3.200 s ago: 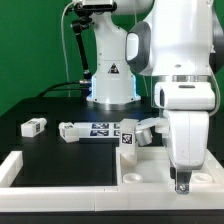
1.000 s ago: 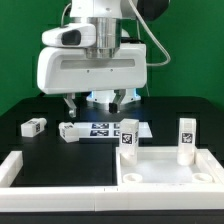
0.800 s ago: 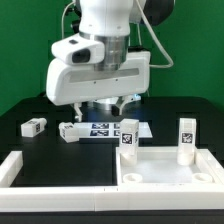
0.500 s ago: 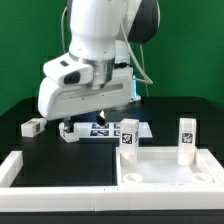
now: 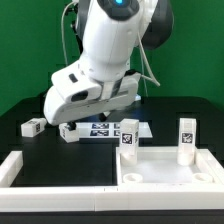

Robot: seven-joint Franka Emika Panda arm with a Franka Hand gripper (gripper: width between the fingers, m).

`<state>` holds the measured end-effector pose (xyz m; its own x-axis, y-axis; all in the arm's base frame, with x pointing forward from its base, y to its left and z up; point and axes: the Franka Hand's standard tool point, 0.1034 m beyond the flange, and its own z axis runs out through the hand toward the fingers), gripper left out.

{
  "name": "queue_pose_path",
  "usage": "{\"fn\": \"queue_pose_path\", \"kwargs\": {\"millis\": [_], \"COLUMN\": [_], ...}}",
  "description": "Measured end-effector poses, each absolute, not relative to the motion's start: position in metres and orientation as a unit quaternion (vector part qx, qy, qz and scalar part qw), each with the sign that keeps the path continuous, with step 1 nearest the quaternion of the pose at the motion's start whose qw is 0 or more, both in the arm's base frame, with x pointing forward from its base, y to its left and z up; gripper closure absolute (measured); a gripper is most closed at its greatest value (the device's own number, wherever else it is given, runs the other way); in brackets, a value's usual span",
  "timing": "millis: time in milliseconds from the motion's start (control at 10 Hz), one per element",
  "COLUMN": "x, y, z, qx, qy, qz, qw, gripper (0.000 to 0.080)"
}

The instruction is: Assemble square table

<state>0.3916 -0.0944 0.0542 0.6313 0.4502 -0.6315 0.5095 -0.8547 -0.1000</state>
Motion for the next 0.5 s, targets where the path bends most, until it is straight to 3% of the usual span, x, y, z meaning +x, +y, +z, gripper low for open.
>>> {"fn": "queue_pose_path", "kwargs": {"millis": [200,300,500], "x": [0.376,0.375,0.379], "y": [-0.117,-0.109,-0.106], "z": [0.063,0.060,0.055], "qx": [0.885,0.863,0.857], "qy": [0.251,0.244,0.252], "qz": [-0.388,-0.438,-0.446], "qw": [0.052,0.062,0.062], "gripper": [0.0151,0.0151,0.0151]}}
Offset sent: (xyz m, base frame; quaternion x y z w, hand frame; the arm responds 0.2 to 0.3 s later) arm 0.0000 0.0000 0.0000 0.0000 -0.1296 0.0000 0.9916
